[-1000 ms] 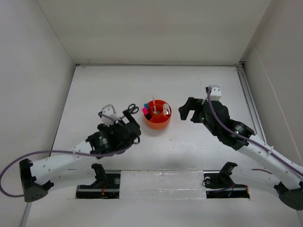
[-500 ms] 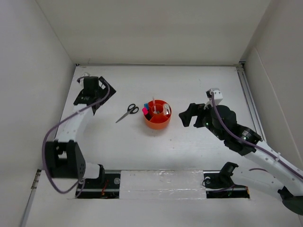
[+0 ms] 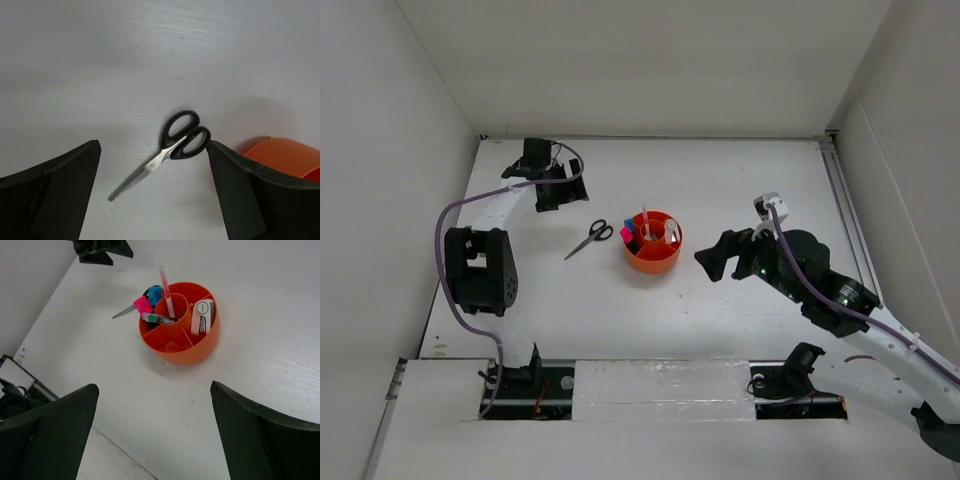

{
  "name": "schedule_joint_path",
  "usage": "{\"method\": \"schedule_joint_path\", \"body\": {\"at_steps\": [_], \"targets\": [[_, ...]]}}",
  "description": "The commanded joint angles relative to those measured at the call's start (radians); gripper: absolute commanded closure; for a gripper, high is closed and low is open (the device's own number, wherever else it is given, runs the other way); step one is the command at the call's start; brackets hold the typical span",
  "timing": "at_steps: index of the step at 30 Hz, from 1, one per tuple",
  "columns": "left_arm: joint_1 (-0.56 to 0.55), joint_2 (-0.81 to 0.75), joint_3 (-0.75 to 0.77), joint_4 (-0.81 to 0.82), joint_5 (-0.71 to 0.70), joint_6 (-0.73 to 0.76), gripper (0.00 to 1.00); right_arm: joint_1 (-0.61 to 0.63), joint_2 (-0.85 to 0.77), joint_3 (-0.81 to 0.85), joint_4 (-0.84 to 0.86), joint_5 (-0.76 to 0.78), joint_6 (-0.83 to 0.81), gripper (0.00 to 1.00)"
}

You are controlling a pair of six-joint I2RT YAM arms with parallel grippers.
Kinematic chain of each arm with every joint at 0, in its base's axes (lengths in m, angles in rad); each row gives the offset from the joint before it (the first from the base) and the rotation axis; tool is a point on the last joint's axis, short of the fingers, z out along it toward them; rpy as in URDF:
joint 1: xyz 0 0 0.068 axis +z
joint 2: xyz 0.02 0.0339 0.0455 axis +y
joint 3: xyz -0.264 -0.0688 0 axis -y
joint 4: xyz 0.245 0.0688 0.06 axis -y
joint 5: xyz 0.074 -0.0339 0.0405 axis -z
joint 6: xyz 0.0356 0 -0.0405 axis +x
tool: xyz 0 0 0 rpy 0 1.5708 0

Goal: Sort the stationery into containers
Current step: Pick up the scissors from the center of the board.

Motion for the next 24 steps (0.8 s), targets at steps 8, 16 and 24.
{"method": "schedule_joint_path", "body": {"at_steps": [8, 16, 24], "targets": [[-0.081, 0.076, -0.074, -0.016, -0.099, 0.054, 0.20, 0.018, -0.020, -0.007, 0.090, -0.058, -0.016, 0.00], [-0.090, 0.173, -0.061, -0.018, -0.158, 0.021, 0.26, 0.018, -0.030, -0.007, 0.090, -0.077, -0.016, 0.00], [-0.090, 0.205, -0.031, -0.027, -0.177, 0.021, 0.28, 0.036, -0.040, -0.007, 0.090, -0.068, -0.025, 0.00]]}}
